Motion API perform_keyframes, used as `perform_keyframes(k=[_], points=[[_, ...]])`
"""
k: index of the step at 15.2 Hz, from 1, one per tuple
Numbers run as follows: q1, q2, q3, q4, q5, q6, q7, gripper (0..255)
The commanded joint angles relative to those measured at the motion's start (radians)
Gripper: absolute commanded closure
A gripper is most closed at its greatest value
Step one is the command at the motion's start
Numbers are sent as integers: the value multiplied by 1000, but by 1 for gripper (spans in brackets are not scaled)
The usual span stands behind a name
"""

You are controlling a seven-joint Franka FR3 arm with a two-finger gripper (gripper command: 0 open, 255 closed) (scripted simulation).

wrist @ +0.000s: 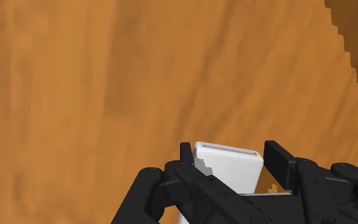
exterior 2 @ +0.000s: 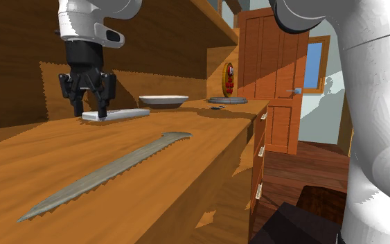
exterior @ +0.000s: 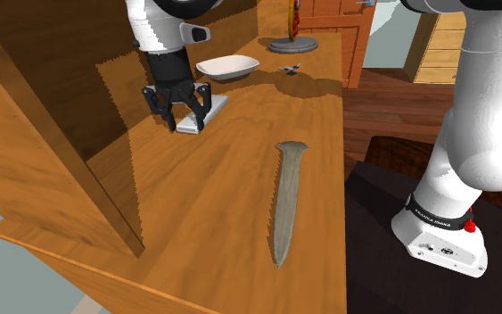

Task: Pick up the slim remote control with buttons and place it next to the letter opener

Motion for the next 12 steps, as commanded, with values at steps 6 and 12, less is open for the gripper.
perform_keyframes(k=[6,12], points=[[0,1,0,-2,0,3,0,255],[0,1,0,-2,0,3,0,0]])
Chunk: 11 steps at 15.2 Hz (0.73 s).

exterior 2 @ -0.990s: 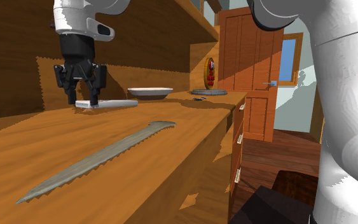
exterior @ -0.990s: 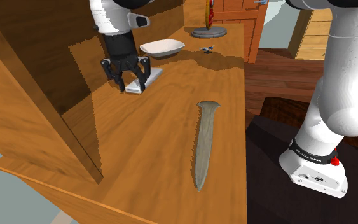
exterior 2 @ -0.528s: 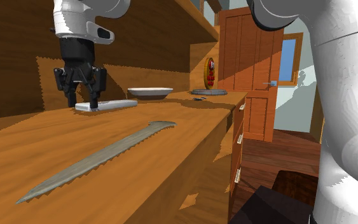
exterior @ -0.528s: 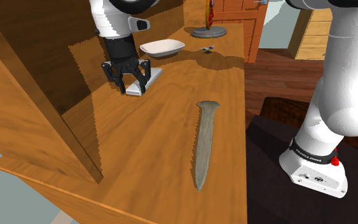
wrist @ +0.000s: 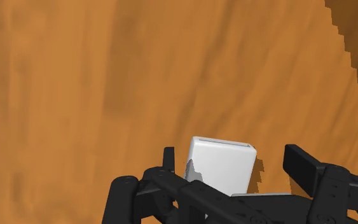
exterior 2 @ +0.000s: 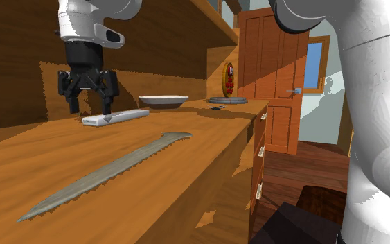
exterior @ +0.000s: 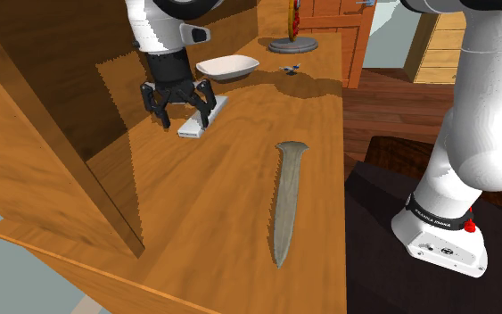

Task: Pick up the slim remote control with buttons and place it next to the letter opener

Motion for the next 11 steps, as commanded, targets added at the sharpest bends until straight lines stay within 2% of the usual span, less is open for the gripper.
perform_keyframes(k=[1,4,11], points=[[3,4,1,39,-1,-35,0,0],[15,25,3,161,-10,-138,3,0],[15,25,3,161,-10,-138,3,0]])
